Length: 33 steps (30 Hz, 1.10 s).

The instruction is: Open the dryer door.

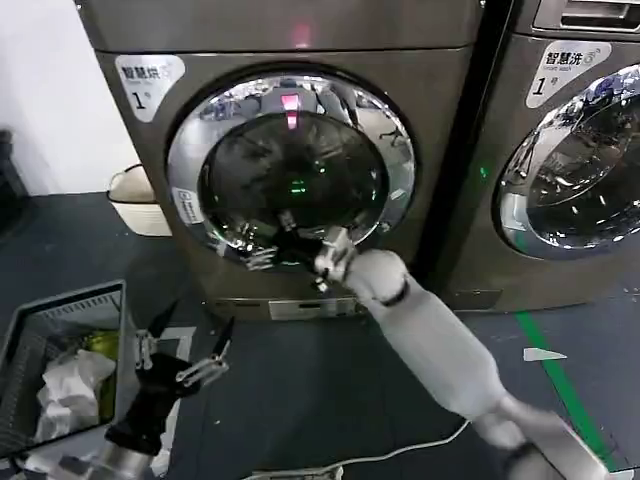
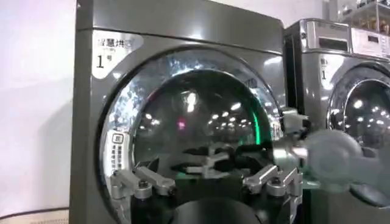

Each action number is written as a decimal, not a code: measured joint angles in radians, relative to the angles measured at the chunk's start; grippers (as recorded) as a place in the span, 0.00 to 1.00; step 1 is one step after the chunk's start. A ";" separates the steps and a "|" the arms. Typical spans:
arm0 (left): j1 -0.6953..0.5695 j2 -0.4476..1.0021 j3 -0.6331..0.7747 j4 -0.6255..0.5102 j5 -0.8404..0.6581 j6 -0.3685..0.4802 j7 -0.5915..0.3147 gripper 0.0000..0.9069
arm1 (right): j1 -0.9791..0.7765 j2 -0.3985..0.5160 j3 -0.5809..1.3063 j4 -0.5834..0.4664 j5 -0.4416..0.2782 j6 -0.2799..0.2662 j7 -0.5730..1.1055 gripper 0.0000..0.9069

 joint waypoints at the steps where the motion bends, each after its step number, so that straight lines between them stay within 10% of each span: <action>1: 0.001 0.000 0.000 -0.001 0.000 0.000 0.000 1.00 | 0.008 0.010 0.001 -0.015 -0.008 0.003 0.001 1.00; 33: -0.001 -0.002 -0.009 -0.001 0.029 0.024 0.037 1.00 | 0.144 0.124 -0.084 -0.232 0.100 0.048 -0.085 1.00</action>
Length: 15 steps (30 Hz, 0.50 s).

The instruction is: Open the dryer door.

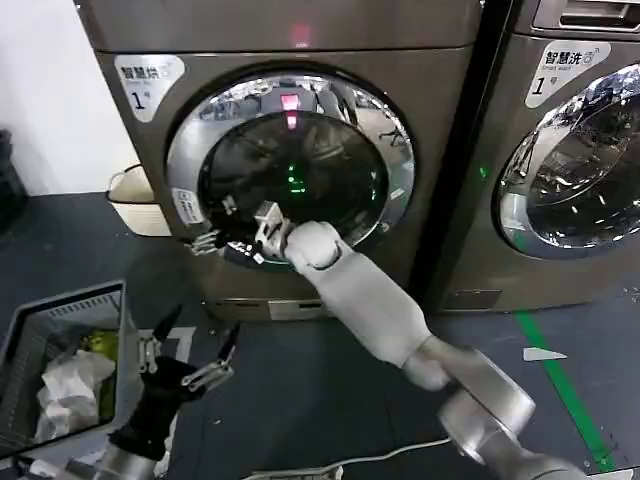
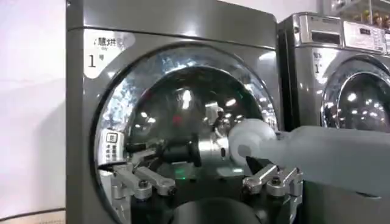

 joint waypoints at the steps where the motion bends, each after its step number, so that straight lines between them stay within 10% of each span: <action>1: -0.004 0.004 -0.008 0.003 -0.012 0.006 0.003 1.00 | -0.004 -0.007 0.000 0.008 0.000 -0.003 -0.007 1.00; 15: -0.102 0.085 -0.277 0.086 -0.200 0.146 0.052 1.00 | -0.072 -0.083 0.026 0.129 -0.010 -0.039 -0.139 1.00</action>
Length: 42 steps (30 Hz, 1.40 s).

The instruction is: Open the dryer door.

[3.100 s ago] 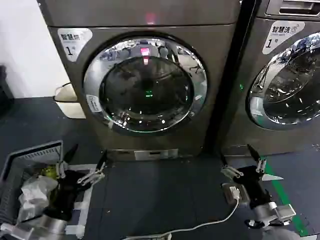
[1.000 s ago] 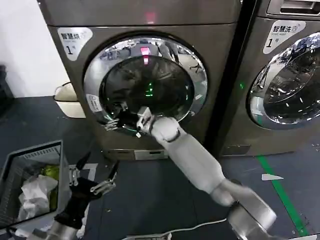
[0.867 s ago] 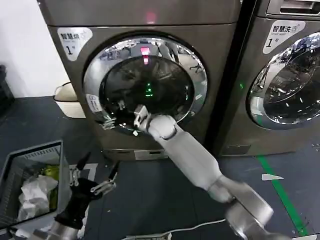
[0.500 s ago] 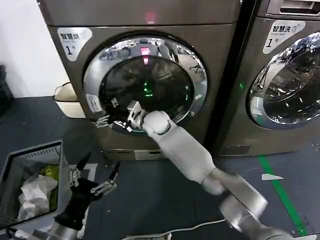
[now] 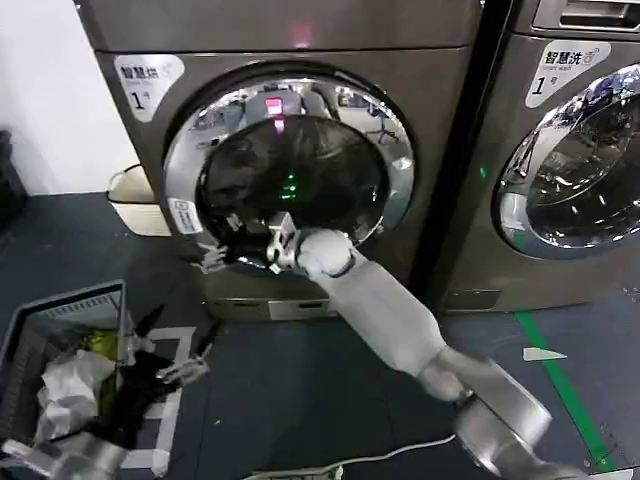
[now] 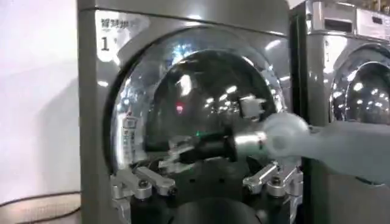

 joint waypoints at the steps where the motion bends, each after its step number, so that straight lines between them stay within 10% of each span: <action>1: -0.008 0.007 -0.022 0.007 -0.007 0.005 -0.001 1.00 | -0.004 -0.002 0.004 0.006 0.001 0.000 -0.009 1.00; 13: -0.081 0.080 -0.215 0.101 -0.091 0.044 -0.012 1.00 | -0.049 -0.055 0.042 0.078 0.036 -0.013 -0.134 1.00; 42: -0.261 0.279 -0.095 0.261 -0.270 0.096 0.083 1.00 | -0.228 -0.296 0.127 0.393 0.105 -0.038 -0.405 1.00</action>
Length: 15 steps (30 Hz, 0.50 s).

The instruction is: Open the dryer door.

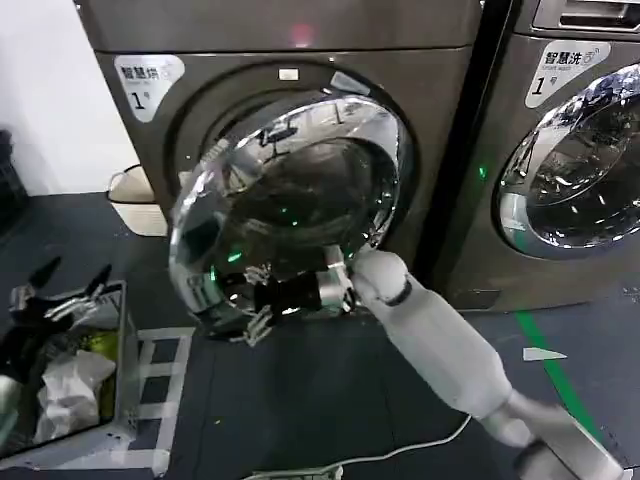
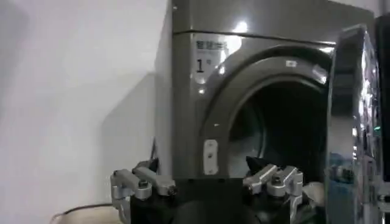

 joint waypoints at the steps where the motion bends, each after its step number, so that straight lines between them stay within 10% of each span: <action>1: -0.005 0.008 0.010 0.006 -0.003 0.000 -0.001 1.00 | -0.012 -0.012 0.006 0.015 0.004 0.004 -0.012 1.00; 15: -0.156 0.118 0.267 0.064 -0.131 0.022 0.003 1.00 | -0.169 -0.166 0.142 0.104 0.020 0.082 -0.279 1.00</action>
